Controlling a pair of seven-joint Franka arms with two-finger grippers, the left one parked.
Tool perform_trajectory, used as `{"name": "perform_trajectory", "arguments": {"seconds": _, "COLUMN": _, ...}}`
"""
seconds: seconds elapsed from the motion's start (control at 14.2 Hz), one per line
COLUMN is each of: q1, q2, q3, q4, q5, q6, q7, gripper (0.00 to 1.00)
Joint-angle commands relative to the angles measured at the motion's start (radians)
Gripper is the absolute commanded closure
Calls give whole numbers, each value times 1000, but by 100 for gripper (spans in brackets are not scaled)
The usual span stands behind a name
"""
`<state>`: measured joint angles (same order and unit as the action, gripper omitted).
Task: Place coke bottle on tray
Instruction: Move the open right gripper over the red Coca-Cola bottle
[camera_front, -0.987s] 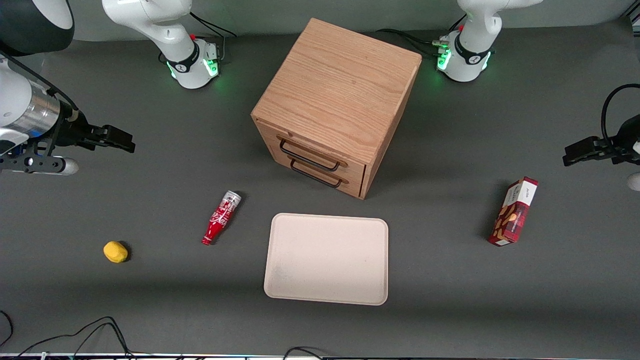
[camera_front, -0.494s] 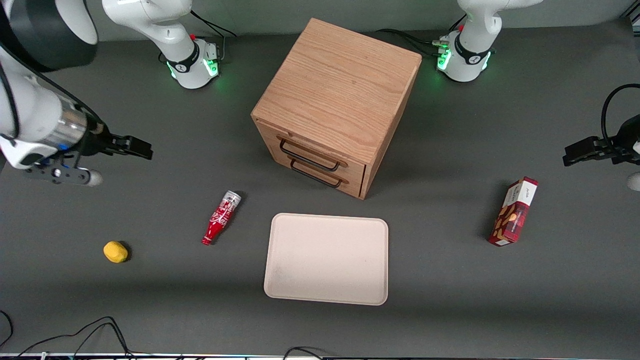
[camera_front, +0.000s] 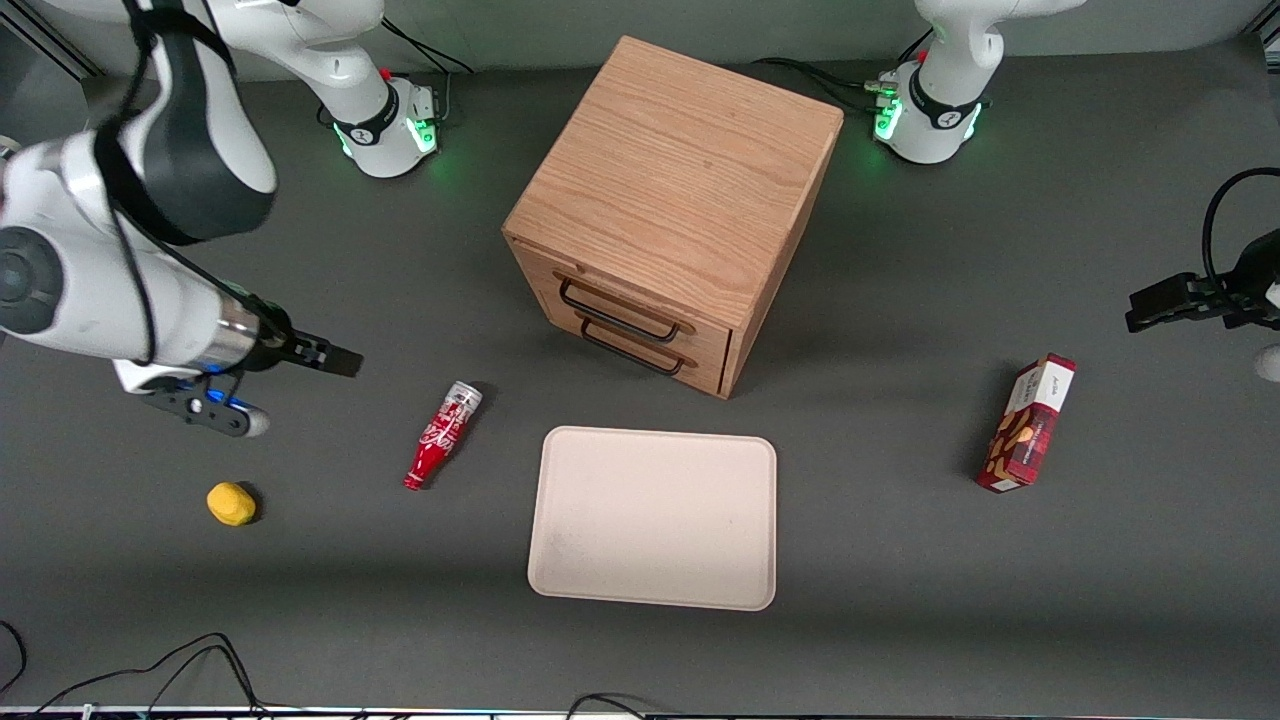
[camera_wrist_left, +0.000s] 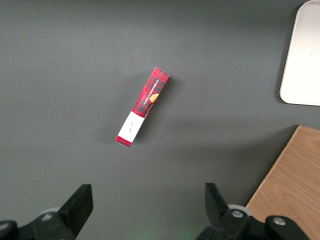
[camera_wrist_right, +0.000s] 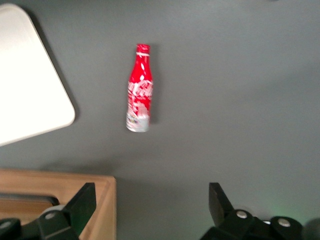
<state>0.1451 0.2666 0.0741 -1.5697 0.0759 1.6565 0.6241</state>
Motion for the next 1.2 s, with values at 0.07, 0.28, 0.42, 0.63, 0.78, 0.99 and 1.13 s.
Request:
{"name": "perform_trajectory", "arguments": {"seconds": 0.07, "q1": 1, "q2": -7, "q3": 42, "q4": -192, "q5": 8, "q6": 265, "q7": 182, "gripper": 0}}
{"name": "perform_trajectory", "arguments": {"seconds": 0.28, "q1": 1, "q2": 29, "q3": 49, "q4": -309, "q5": -42, "q6": 473, "q7": 230, "gripper": 0}}
{"name": "perform_trajectory", "arguments": {"seconds": 0.42, "q1": 1, "q2": 68, "q3": 59, "q4": -357, "q5": -90, "q6": 580, "q7": 268, "gripper": 0}}
{"name": "perform_trajectory", "arguments": {"seconds": 0.63, "q1": 1, "q2": 115, "q3": 61, "q4": -411, "q5": -129, "q6": 719, "q7": 321, "gripper": 0}}
{"name": "perform_trajectory", "arguments": {"seconds": 0.78, "q1": 1, "q2": 164, "q3": 61, "q4": -412, "q5": -175, "q6": 779, "q7": 362, "gripper": 0}}
{"name": "perform_trajectory", "arguments": {"seconds": 0.99, "q1": 4, "q2": 229, "q3": 61, "q4": -412, "q5": -223, "q6": 860, "q7": 426, "gripper": 0}}
{"name": "perform_trajectory", "arguments": {"seconds": 1.13, "q1": 4, "q2": 264, "q3": 61, "q4": -412, "q5": -264, "q6": 891, "q7": 460, "gripper": 0}}
